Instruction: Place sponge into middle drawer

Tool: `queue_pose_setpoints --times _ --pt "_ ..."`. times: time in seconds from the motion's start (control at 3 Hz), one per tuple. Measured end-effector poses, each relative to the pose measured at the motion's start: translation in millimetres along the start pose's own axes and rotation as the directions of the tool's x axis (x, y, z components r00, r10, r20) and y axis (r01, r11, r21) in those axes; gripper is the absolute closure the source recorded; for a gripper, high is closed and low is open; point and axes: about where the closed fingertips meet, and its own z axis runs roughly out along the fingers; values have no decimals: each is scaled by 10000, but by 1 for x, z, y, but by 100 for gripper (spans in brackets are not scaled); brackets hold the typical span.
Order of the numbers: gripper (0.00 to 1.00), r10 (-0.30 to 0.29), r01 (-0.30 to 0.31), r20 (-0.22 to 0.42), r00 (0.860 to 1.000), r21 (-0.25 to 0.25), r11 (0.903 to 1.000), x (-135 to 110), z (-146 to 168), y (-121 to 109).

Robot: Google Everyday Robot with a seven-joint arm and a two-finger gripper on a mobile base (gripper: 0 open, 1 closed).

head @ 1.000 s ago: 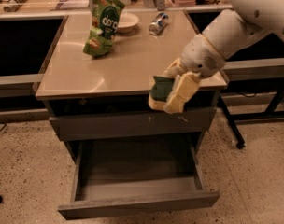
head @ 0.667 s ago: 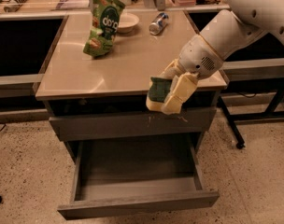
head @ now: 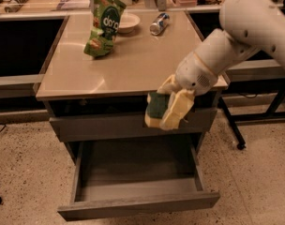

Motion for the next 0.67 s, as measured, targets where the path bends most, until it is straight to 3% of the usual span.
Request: queue_pose_setpoints --times 0.33,0.67 --pt "100 -624 626 -564 9965 24 9980 30 57 12" --pt "100 -823 773 -1403 9867 -403 9962 74 135 21"
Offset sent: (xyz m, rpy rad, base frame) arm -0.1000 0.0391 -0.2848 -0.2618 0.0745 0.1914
